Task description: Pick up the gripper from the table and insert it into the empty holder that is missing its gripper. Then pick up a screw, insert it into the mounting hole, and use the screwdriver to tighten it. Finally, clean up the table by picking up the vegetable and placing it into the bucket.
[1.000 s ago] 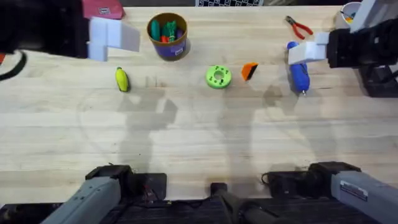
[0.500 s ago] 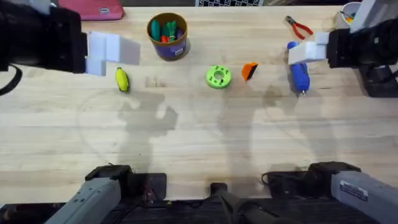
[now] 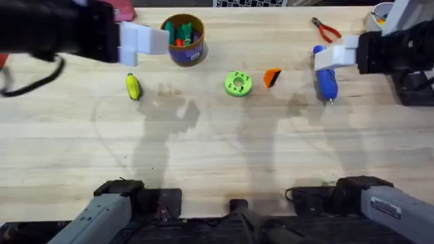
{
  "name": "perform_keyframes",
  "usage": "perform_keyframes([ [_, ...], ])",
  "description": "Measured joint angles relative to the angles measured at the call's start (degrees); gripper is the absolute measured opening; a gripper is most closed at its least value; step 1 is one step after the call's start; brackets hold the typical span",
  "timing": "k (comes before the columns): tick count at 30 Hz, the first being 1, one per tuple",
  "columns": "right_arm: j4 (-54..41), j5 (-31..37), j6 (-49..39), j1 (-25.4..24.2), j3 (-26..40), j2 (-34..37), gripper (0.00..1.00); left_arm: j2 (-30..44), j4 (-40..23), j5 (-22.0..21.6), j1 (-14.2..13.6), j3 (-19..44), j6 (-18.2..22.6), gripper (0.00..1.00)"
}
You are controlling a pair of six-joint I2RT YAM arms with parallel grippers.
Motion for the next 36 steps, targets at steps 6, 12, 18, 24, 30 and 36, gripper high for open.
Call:
perform_keyframes([
  [6,-0.02,0.02,0.00,0.00,0.00,0.00,0.994,-4.85,22.52,4.52,0.00,-17.15,0.07,0.986],
  [12,-0.02,0.02,0.00,0.00,0.00,0.00,0.994,-14.57,42.99,11.09,0.16,-34.73,0.23,0.985],
  [18,-0.03,0.02,0.00,0.00,0.00,0.00,0.994,-25.71,60.52,16.34,1.70,-50.23,-0.50,0.985],
  [24,-0.04,0.01,0.00,0.00,0.00,0.00,0.994,-37.30,70.18,18.12,1.72,-62.45,-2.07,0.987],
  [30,-0.07,0.02,-0.02,0.00,0.00,0.00,0.994,-47.40,75.54,18.99,1.72,-71.60,-4.43,0.985],
  [36,-0.07,0.02,0.00,0.00,0.00,0.00,0.994,-54.10,74.61,19.27,1.72,-73.25,-7.42,0.985],
])
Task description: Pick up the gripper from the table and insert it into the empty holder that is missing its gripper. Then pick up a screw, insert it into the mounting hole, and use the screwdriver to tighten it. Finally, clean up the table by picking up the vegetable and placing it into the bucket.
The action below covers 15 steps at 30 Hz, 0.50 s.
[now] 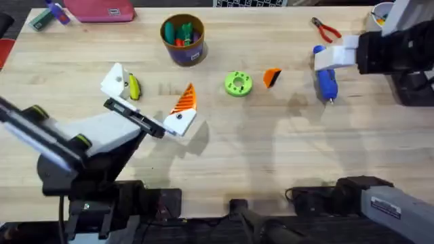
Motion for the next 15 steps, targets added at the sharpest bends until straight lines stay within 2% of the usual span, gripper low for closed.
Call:
perform_keyframes([
  [4,-0.02,0.00,-0.01,0.00,0.00,0.00,0.994,-3.29,-0.03,1.81,0.00,0.00,-0.62,0.986],
  [8,-0.02,0.00,0.00,0.00,0.00,0.00,0.994,-5.02,-1.41,5.49,0.00,0.02,-0.79,0.985],
  [15,-0.02,0.00,-0.01,0.00,0.00,0.00,0.994,-5.06,-10.54,15.23,0.00,0.02,-0.96,0.986],
])
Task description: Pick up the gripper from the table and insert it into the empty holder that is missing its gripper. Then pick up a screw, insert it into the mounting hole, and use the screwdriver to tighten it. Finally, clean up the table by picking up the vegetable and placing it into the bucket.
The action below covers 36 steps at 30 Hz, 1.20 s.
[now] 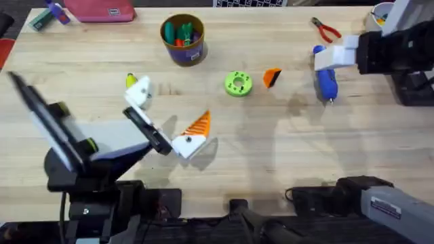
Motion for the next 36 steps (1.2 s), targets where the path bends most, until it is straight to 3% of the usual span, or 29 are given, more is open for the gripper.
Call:
perform_keyframes([
  [5,0.00,0.00,0.00,0.00,0.00,0.00,0.993,0.03,-9.21,5.53,0.00,-0.02,-0.37,0.986],
  [12,0.00,0.00,0.01,0.00,0.02,0.00,0.994,0.04,-10.56,11.83,0.00,0.24,1.38,0.985],
  [36,0.00,0.00,0.01,0.00,0.02,0.00,0.994,0.06,-11.06,15.34,0.00,0.24,2.21,0.985],
])
